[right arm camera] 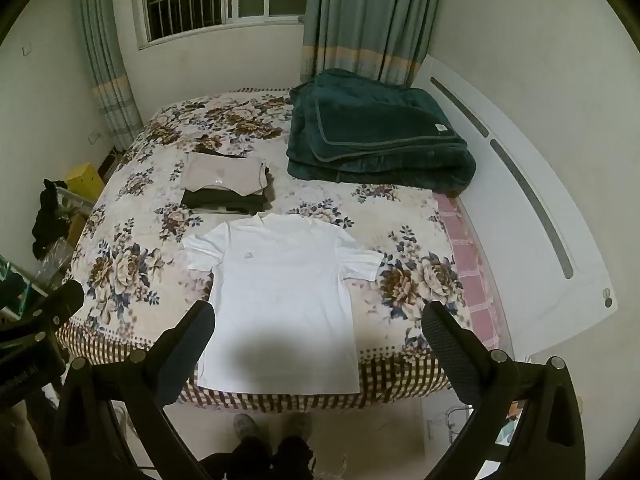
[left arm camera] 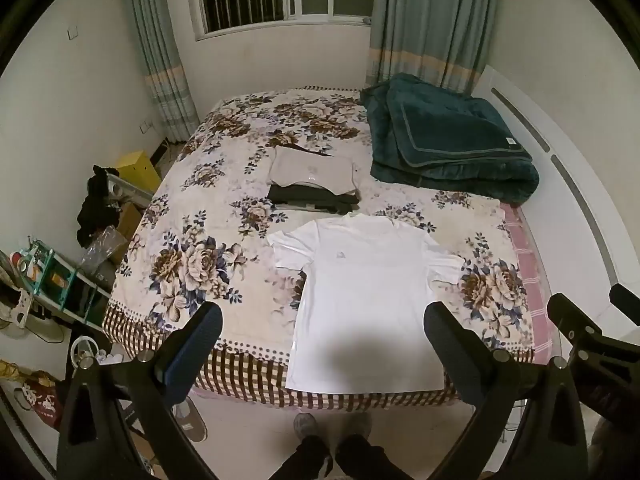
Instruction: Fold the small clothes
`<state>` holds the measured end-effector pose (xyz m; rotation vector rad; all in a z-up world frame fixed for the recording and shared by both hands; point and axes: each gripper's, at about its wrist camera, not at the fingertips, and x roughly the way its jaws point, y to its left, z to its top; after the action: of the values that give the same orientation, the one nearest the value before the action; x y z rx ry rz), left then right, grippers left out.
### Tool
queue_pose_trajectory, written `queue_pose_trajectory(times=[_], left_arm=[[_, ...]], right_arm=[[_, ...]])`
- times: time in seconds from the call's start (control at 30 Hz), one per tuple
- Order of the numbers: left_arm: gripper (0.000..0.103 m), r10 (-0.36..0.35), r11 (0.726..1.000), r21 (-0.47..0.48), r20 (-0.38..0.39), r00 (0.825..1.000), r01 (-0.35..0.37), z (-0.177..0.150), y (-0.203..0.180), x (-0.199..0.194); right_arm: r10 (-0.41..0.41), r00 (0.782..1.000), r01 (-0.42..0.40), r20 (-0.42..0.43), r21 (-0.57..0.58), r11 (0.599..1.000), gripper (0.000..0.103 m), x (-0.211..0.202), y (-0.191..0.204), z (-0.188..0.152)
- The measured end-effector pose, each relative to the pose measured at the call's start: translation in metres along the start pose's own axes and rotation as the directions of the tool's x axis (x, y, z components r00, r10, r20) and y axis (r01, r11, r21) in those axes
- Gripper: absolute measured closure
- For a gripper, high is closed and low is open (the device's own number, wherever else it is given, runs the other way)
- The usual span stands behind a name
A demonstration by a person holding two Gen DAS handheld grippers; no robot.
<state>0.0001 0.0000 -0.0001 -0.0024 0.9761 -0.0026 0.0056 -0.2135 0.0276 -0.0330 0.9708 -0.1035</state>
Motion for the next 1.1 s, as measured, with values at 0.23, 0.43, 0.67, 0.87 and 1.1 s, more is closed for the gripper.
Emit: queue_pose_trajectory(times=[0.23, 0.43, 0.67, 0.87, 1.1], left_arm=[[0.0, -0.001, 1.0, 0.002, -0.008, 1.0, 0.001, -0.0008, 0.0011, 0.0002], [0.0, -0.007, 1.0, -0.002, 0.001, 1.0, 0.007, -0.0006, 0.0081, 0.0008], [0.0, 0.0, 1.0, 0.002, -0.001, 1.0, 0.0, 0.0035, 0.0034, 0.0006], [0.0, -0.001, 1.0, 0.002, 0.001, 1.0, 0.001, 0.0029, 0.0031, 0.0009], [0.0, 0.0, 1.0, 0.002, 0.005, 1.0, 0.0, 0.0029, 0.0037, 0.0028]], right_arm=[[-0.008, 1.0, 0.008, -0.001, 0.003, 1.0, 0.0, 0.0011, 0.0002, 0.0031], [-0.004, 1.0, 0.004, -0.001, -0.004, 1.0, 0.0, 0.0014, 0.003, 0.0029], [-0.007, 1.0, 0.007, 0.002, -0.004, 1.0, 0.0, 0.0022, 0.0021, 0.0034], [-0.007, 1.0, 0.007, 0.005, -0.004, 1.0, 0.0, 0.0008, 0.0025, 0.004], [-0.007, 1.0, 0.007, 0.007, -0.003, 1.0, 0.0, -0.0011, 0.0026, 0.0052]])
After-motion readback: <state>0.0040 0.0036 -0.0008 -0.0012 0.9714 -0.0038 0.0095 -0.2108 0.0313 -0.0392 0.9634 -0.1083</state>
